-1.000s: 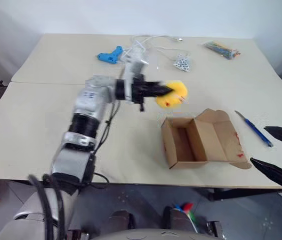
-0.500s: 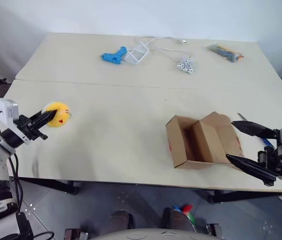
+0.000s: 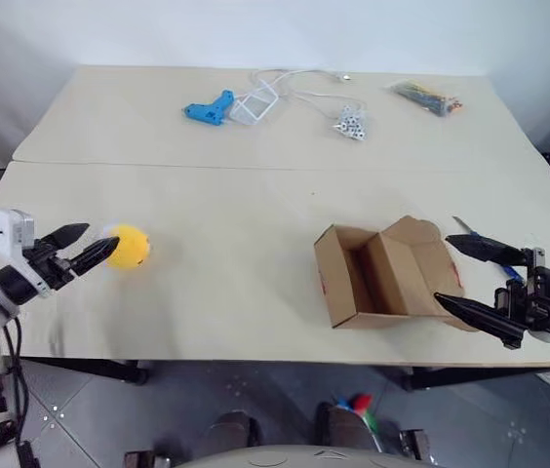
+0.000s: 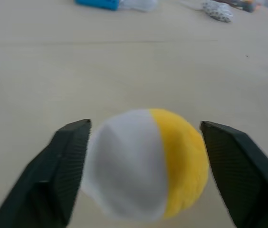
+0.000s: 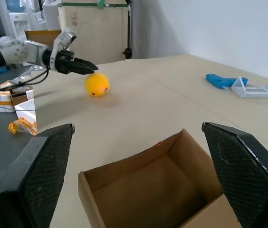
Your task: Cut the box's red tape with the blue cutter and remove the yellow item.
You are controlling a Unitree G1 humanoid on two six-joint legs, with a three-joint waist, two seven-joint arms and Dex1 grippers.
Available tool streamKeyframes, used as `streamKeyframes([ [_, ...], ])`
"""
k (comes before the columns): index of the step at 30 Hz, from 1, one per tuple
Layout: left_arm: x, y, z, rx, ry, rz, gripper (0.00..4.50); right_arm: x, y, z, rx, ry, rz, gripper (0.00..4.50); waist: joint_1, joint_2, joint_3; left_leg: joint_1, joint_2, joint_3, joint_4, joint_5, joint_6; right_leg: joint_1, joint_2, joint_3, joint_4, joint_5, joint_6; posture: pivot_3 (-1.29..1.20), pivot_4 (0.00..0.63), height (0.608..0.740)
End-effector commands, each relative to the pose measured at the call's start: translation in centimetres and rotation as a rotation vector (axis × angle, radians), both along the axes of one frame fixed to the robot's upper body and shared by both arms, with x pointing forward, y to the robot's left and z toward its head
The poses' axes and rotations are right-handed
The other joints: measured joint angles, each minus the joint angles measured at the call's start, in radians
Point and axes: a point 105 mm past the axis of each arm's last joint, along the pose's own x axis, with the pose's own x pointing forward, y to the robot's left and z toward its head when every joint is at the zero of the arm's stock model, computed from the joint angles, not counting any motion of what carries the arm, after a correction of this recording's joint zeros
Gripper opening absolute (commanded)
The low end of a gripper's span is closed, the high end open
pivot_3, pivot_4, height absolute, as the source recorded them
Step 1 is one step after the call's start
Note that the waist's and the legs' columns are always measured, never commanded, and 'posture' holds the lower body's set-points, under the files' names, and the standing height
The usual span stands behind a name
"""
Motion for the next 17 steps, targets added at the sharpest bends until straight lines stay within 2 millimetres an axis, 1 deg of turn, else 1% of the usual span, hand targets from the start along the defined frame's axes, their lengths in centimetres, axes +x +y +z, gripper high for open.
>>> streamKeyframes([
  [1,-1.7,0.2,1.7,0.108,-0.03,-0.072,4.21,0.0,-0.3,0.4,-0.013,-0.024,0.001,4.5,0.0,0.0,0.0,0.0,0.0,0.001,0.0,0.0,0.0,0.0,0.0,0.0,0.0,0.0,0.0,0.0,0.15,0.74],
  [2,-1.9,0.2,1.6,0.126,-0.023,-0.083,4.21,0.1,-0.3,0.4,-0.018,-0.02,0.005,4.5,0.0,0.001,0.0,0.0,0.0,0.001,0.0,0.0,0.0,0.0,0.0,0.0,0.0,0.0,0.0,0.0,0.15,0.74],
  [4,-2.7,0.9,2.1,0.241,-0.066,-0.087,4.21,0.3,-0.3,0.4,-0.039,-0.031,0.01,4.5,-0.001,0.001,0.001,0.001,0.001,0.002,0.0,0.0,0.0,0.0,0.0,0.0,0.0,0.0,0.0,0.0,0.15,0.74],
  [6,-3.7,1.3,2.6,0.301,-0.119,-0.105,4.21,0.4,-0.3,0.4,-0.069,-0.054,0.014,4.5,-0.001,0.001,0.001,0.001,0.001,0.002,0.0,0.0,-0.001,-0.001,-0.001,0.0,-0.001,0.0,-0.001,0.0,0.15,0.74],
  [8,-5.0,2.0,1.8,0.338,-0.099,-0.091,4.21,0.2,-0.4,0.1,-0.113,-0.06,0.027,4.5,-0.002,0.002,0.001,0.0,0.002,0.002,0.0,-0.001,-0.001,-0.001,-0.001,0.0,-0.001,0.0,-0.001,0.0,0.15,0.74],
  [11,-6.9,3.5,0.0,0.357,-0.01,-0.056,4.21,-0.1,-0.9,-0.8,-0.167,-0.046,0.037,4.5,-0.008,0.002,0.001,0.001,0.002,0.003,-0.002,-0.002,-0.001,-0.002,-0.001,-0.001,-0.001,-0.001,-0.002,0.0,0.15,0.74],
  [14,-7.4,4.8,-0.8,0.343,0.0,0.023,4.21,-0.1,-1.2,-1.3,-0.178,-0.042,0.028,4.5,-0.002,0.002,0.001,0.0,0.003,0.002,-0.003,-0.002,-0.001,-0.002,-0.001,-0.004,-0.001,-0.001,-0.003,0.0,0.15,0.74],
  [17,-7.4,4.5,-0.8,0.324,-0.034,0.04,4.21,0.0,-1.5,-1.3,-0.169,-0.052,0.003,4.5,0.001,0.002,0.001,0.0,0.003,0.003,-0.003,-0.002,-0.001,-0.002,-0.002,-0.004,-0.002,-0.001,-0.003,0.0,0.15,0.74],
])
